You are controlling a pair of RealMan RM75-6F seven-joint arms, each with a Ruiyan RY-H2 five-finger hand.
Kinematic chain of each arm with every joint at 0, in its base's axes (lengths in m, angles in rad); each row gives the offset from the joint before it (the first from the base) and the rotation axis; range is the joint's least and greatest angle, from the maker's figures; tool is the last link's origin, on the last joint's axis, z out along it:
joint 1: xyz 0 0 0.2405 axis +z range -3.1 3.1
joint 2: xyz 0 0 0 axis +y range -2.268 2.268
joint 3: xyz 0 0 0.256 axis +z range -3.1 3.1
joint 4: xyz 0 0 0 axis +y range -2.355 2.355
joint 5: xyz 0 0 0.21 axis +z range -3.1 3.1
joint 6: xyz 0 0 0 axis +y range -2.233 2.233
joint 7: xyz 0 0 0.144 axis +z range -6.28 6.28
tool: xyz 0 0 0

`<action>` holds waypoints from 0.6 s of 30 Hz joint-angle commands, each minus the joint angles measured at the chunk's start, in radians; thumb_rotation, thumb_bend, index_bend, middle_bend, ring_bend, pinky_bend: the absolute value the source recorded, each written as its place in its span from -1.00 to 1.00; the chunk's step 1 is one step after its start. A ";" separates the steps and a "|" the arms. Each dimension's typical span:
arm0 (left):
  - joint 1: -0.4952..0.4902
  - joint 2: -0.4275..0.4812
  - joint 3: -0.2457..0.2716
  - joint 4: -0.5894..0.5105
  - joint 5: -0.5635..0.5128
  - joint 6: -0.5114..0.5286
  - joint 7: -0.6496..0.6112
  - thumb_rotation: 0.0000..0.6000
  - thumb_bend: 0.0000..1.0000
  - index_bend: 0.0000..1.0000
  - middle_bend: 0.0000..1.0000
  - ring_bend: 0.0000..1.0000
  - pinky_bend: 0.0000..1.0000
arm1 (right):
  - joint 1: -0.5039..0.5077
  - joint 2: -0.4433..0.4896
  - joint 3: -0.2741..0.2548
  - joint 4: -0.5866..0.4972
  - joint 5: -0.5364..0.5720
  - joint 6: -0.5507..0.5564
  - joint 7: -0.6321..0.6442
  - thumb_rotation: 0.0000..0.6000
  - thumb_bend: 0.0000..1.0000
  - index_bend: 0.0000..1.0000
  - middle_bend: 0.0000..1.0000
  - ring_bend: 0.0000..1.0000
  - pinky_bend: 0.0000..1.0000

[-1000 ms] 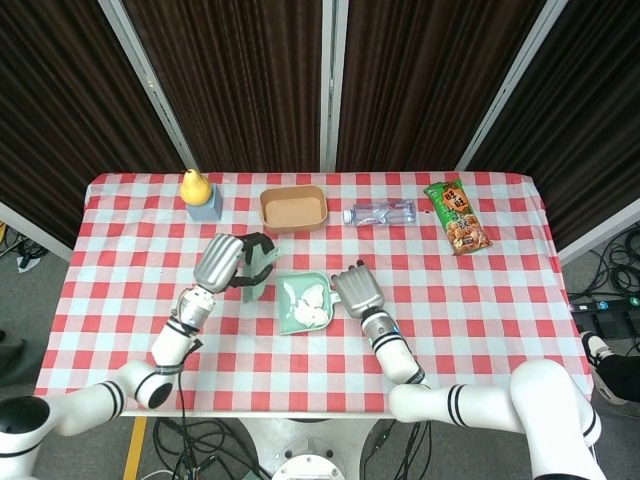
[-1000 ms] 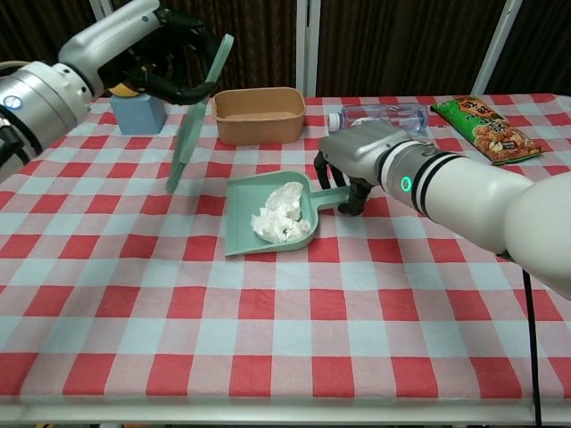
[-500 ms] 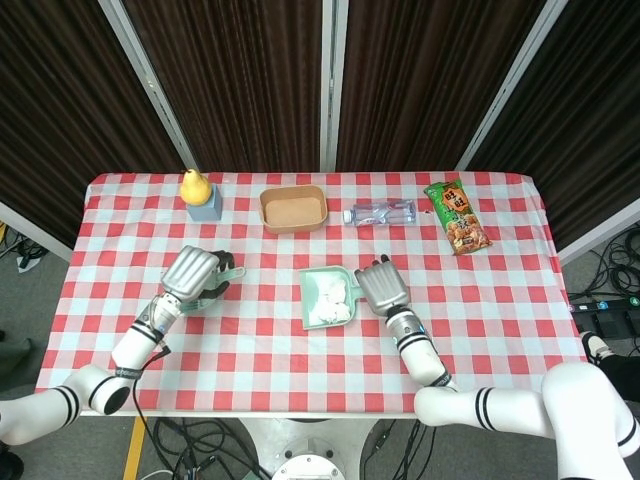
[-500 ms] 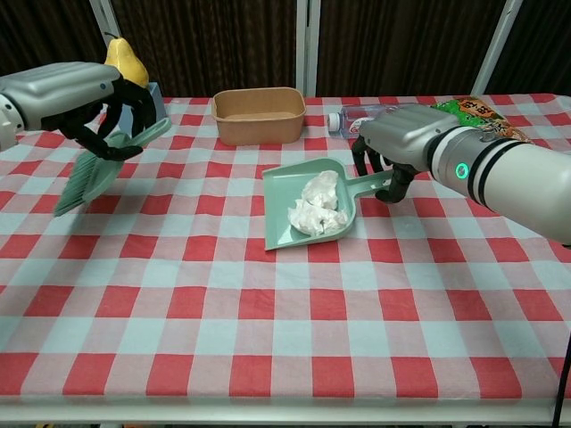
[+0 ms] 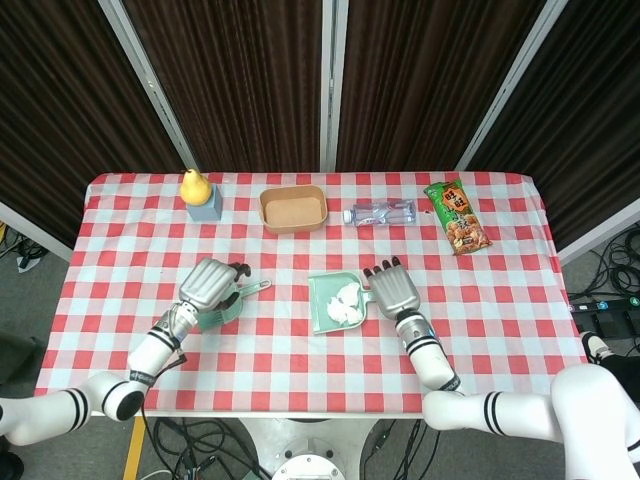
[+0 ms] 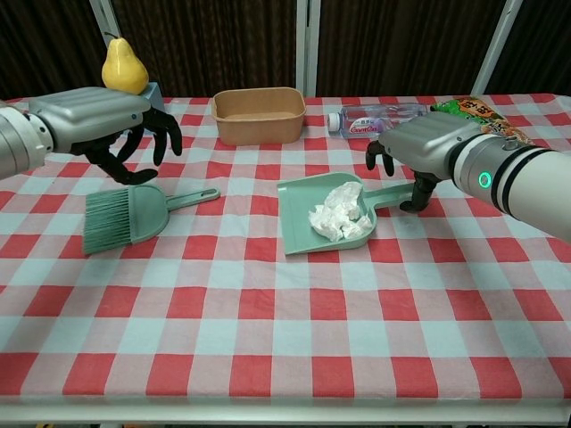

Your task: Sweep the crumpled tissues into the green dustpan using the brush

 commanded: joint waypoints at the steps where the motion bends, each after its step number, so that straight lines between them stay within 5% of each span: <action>1: -0.001 0.012 -0.007 -0.036 -0.019 0.001 0.018 1.00 -0.37 -0.47 -0.21 0.21 0.69 | -0.008 0.020 0.004 -0.024 -0.015 0.010 0.012 1.00 -0.77 -0.70 -0.51 -0.69 -0.68; 6: 0.045 0.078 -0.021 -0.108 -0.004 0.086 -0.029 1.00 -0.58 -0.57 -0.29 -0.01 0.55 | -0.058 0.123 0.002 -0.112 -0.105 0.062 0.086 1.00 -0.80 -0.86 -0.65 -0.84 -0.71; 18: 0.325 0.257 0.017 -0.079 0.077 0.450 -0.275 1.00 -0.68 -0.57 -0.47 -0.53 -0.37 | -0.353 0.465 -0.113 -0.188 -0.486 0.251 0.556 1.00 -0.74 -0.93 -0.80 -1.00 -0.90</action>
